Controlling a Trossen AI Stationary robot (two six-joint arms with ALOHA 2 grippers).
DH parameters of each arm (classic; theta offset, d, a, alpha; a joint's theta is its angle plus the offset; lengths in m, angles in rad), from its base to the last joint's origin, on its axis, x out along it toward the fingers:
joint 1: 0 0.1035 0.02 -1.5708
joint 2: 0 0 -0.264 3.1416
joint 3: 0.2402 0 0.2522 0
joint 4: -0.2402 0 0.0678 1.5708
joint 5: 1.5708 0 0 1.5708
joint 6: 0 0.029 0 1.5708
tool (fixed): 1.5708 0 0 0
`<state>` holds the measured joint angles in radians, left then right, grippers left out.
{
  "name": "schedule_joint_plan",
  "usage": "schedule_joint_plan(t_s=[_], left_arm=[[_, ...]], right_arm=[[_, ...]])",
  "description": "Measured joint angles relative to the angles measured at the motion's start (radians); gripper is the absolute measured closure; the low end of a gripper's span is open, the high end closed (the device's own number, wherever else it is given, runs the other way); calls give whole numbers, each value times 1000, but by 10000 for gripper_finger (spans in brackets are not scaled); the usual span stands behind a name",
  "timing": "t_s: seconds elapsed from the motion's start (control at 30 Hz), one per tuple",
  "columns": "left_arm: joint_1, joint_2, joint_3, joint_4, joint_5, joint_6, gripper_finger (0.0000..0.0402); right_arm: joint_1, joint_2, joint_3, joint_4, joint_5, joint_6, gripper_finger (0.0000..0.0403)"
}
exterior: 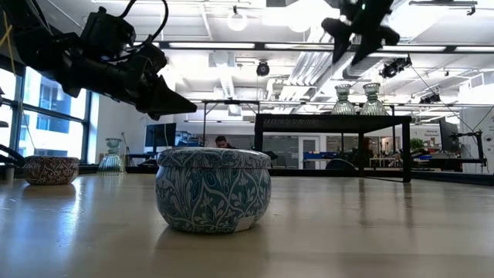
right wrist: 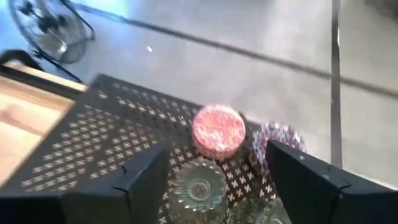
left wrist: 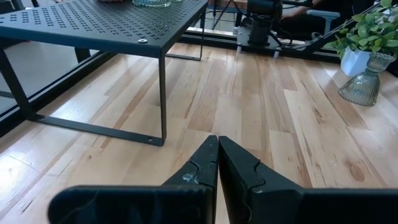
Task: Pick & Place candle stick holders
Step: Put the blue scented candle on the shelf
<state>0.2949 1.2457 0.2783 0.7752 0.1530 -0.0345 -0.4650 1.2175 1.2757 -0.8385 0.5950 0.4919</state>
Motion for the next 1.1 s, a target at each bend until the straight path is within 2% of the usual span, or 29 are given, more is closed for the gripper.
schedule_joint_plan(t_s=[0.13,0.33,0.4,0.53,0.67,0.9,1.1], left_arm=[[0,0,-9,21,-11,1,392],[36,0,-66,124,17,-1,392],[71,0,-80,136,51,-17,392],[143,0,-110,163,107,-42,392],[193,0,-125,163,145,-49,392],[196,0,-126,155,152,-41,392],[196,0,-126,149,152,-40,392]], right_arm=[[110,-15,8,51,33,-58,212],[343,2,6,139,49,-116,366],[427,20,5,161,58,-111,392],[589,96,5,173,96,-12,379],[709,214,4,189,81,81,399],[832,359,4,385,-29,129,401],[881,533,63,388,-179,218,378]])
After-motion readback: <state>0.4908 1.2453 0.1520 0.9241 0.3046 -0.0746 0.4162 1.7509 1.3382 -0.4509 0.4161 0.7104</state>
